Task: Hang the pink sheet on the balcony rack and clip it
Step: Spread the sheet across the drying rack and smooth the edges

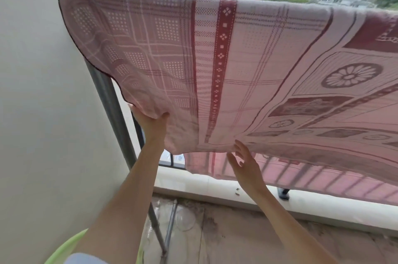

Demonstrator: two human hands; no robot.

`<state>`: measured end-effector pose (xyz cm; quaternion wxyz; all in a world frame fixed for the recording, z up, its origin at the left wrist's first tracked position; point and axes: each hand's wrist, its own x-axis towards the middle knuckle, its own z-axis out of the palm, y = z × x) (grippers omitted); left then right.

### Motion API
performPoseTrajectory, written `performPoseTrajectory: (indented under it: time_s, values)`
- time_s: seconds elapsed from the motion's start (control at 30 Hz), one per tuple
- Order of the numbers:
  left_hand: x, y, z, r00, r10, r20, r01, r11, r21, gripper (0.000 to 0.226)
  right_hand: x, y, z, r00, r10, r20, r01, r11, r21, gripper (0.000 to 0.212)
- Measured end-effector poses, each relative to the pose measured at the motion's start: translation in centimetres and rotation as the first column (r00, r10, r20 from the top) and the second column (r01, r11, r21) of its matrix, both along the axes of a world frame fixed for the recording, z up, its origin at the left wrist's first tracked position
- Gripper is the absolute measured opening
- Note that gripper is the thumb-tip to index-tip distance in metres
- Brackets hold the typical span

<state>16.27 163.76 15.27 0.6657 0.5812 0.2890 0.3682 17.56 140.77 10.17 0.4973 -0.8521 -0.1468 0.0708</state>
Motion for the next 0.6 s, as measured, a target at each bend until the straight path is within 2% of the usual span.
performPoseTrajectory:
  time_s: [0.1, 0.17, 0.2, 0.37, 0.47, 0.6]
  values:
    - [-1.6, -1.4, -0.5, 0.999, 0.005, -0.046, -0.002, 0.998, 0.070, 0.040, -0.8, 0.1, 0.5, 0.999, -0.023, -0.035, 0.025, 0.998, 0.053, 0.050]
    - [-2.5, -2.4, -1.8, 0.994, -0.003, -0.113, 0.012, 0.996, 0.085, 0.017, -1.2, 0.0, 0.6, 0.999, -0.022, -0.043, 0.025, 0.997, 0.072, 0.048]
    - [-2.6, -2.6, -2.6, 0.990, -0.021, -0.141, 0.032, 0.997, 0.076, 0.015, -1.1, -0.1, 0.7, 0.998, -0.025, -0.052, 0.029, 0.996, 0.080, 0.048]
    - [-4.9, -3.0, -5.7, 0.945, -0.164, -0.284, 0.202, 0.973, 0.108, 0.033, -1.0, 0.1, -0.2, 0.989, -0.016, -0.150, 0.025, 0.998, 0.061, 0.043]
    - [-6.8, -3.0, -9.2, 0.909, -0.224, -0.350, 0.262, 0.963, 0.063, 0.043, -1.7, 0.6, -2.3, 0.967, -0.022, -0.255, 0.036, 0.998, 0.050, 0.040]
    - [-9.1, -3.5, -13.5, 0.849, -0.249, -0.466, 0.324, 0.942, 0.086, 0.044, -2.8, 0.6, -6.2, 0.900, -0.057, -0.433, 0.097, 0.993, 0.071, 0.034]
